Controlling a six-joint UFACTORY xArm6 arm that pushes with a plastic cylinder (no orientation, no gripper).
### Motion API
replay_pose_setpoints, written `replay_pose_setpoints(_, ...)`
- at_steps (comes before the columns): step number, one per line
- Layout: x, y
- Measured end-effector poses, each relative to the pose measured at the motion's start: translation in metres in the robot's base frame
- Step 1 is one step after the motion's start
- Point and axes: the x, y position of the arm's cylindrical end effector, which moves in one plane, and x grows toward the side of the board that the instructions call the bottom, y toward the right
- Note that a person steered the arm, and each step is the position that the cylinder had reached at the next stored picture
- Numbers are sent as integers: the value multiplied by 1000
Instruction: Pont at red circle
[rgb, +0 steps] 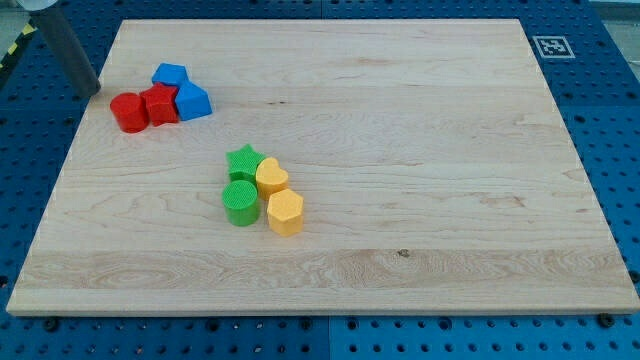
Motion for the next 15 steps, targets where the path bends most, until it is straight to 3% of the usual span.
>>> replay_pose_setpoints(4, 10, 0)
replay_pose_setpoints(10, 107, 0)
replay_pose_setpoints(11, 108, 0)
replay_pose_setpoints(13, 67, 18)
replay_pose_setpoints(15, 65, 46)
